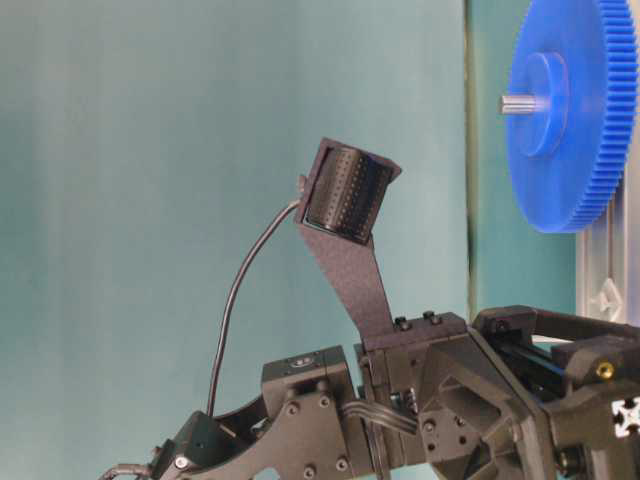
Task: Insert the small gear onto the shaft.
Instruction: 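Lower the left gripper and close it on the gear's hub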
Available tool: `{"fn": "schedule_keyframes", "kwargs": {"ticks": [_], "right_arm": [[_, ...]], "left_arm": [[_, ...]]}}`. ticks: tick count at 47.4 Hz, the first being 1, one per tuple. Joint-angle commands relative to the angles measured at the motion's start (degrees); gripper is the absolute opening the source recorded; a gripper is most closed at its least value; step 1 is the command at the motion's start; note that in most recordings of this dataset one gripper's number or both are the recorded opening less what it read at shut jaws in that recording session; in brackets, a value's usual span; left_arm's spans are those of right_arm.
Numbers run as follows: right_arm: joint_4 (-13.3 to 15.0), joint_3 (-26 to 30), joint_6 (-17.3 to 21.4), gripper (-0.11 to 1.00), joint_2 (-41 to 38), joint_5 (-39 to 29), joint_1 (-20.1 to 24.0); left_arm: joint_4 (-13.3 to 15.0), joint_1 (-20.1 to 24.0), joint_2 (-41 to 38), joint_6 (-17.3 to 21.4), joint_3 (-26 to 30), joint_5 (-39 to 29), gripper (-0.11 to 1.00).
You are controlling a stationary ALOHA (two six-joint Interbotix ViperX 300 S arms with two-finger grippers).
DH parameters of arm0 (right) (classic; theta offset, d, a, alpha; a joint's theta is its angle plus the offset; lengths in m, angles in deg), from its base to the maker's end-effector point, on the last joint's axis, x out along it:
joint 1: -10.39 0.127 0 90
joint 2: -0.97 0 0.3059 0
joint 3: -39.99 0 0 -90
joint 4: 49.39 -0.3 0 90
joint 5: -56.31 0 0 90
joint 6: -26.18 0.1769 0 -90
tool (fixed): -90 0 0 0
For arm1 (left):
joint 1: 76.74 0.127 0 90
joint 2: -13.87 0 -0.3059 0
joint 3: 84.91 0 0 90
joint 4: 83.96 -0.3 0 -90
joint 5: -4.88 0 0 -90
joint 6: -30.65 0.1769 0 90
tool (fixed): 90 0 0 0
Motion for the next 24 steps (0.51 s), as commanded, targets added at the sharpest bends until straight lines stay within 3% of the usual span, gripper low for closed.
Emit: {"fn": "schedule_keyframes", "kwargs": {"ticks": [1,24], "right_arm": [[-0.18,0.79,0.53,0.03,0.09,0.44,-0.09],[-0.18,0.79,0.53,0.03,0.09,0.53,0.00]], "left_arm": [[-0.09,-0.35,0.62,-0.18,0.88,0.35,0.93],[-0.18,-0.53,0.79,-0.18,0.97,-0.62,0.93]]}}
